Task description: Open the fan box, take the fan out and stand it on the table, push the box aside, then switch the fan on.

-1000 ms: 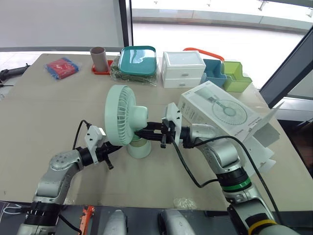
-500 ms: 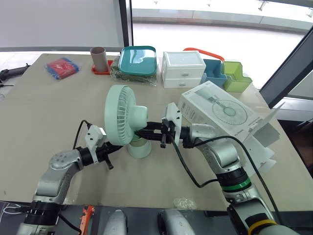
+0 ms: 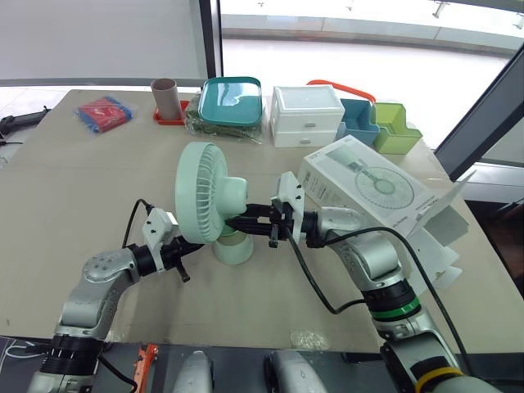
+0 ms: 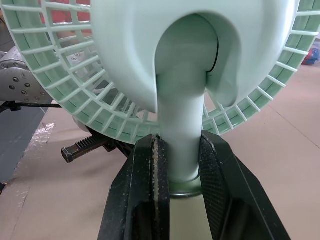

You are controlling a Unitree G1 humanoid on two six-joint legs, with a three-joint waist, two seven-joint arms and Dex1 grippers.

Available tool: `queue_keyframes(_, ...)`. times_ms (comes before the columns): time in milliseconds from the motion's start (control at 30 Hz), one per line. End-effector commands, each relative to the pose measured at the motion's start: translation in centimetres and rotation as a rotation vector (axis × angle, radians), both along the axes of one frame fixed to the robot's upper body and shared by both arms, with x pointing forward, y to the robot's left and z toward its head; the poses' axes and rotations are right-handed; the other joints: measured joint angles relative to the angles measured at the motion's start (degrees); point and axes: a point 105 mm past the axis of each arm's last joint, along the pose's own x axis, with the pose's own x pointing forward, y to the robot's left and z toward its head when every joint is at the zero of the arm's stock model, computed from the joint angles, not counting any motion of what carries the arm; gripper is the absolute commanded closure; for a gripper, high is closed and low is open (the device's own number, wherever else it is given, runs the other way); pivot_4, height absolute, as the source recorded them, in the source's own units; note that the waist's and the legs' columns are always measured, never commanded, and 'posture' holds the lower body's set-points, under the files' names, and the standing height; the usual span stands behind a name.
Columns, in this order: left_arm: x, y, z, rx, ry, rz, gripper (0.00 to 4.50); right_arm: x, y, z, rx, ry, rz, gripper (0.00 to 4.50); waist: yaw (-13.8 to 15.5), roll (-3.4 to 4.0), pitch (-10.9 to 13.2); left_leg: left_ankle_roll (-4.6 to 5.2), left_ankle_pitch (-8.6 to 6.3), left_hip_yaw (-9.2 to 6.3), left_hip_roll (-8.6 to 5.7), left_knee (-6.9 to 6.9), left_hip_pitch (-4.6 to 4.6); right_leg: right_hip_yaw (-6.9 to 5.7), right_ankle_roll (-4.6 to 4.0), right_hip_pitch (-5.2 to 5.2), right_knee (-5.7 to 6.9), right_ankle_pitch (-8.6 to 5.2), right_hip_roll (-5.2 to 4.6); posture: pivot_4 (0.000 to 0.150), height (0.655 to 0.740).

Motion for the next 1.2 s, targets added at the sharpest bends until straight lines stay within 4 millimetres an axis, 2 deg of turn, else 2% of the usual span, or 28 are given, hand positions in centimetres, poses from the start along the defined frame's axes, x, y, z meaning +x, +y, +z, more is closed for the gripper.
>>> queue_keyframes(33,-0.6,-1.6,1.1,-0.007,-0.056,-0.078,4.46,-0.8,0.7,1.6,0.038,-0.067,0.044,3.91,0.0,0.0,0.0,0.0,0.0,0.0,0.0,0.0,0.0,0.0,0.0,0.0,0.0,0.0,0.0,0.15,0.74)
queue_keyframes(600,-0.6,-0.7,1.0,0.003,-0.057,-0.043,4.46,-0.2,0.4,1.3,0.026,-0.064,0.028,3.91,0.0,0.0,0.0,0.0,0.0,0.0,0.0,0.0,0.0,0.0,0.0,0.0,0.0,0.0,0.0,0.15,0.74)
queue_keyframes(767,0.0,2.0,2.0,0.012,-0.068,0.069,4.46,0.7,-0.1,1.3,0.023,-0.067,0.0,3.91,-0.1,0.0,0.0,0.0,0.0,0.0,0.01,0.0,0.01,0.0,-0.01,0.0,0.01,0.01,0.01,0.15,0.74)
queue_keyframes(933,-0.3,3.8,2.8,0.017,-0.076,0.114,4.46,1.1,-0.2,1.2,0.017,-0.07,-0.004,3.91,-0.2,0.0,0.0,0.0,0.0,-0.01,0.06,0.0,0.06,-0.02,-0.06,0.0,0.03,0.04,0.05,0.15,0.74)
queue_keyframes(1033,-0.9,5.2,3.6,0.032,-0.093,0.141,4.46,1.2,-0.1,1.0,0.011,-0.072,0.0,3.91,-0.2,0.0,0.0,0.0,0.0,0.01,0.05,0.01,0.06,-0.01,-0.06,0.0,0.03,0.04,0.03,0.15,0.74)
queue_keyframes(1167,-2.2,5.7,4.8,0.01,-0.079,0.121,4.46,1.2,-0.2,1.0,0.005,-0.077,0.005,3.91,-0.2,0.0,0.0,0.0,0.0,0.0,0.08,0.0,0.07,-0.02,-0.08,0.0,0.04,0.04,0.04,0.15,0.74)
queue_keyframes(1200,-2.5,5.8,5.2,0.001,-0.079,0.122,4.13,1.2,-0.3,0.9,0.0,-0.079,0.004,3.91,-0.2,0.0,0.0,0.0,0.0,0.0,0.08,0.0,0.07,-0.02,-0.08,0.0,0.04,0.04,0.04,0.15,0.74)
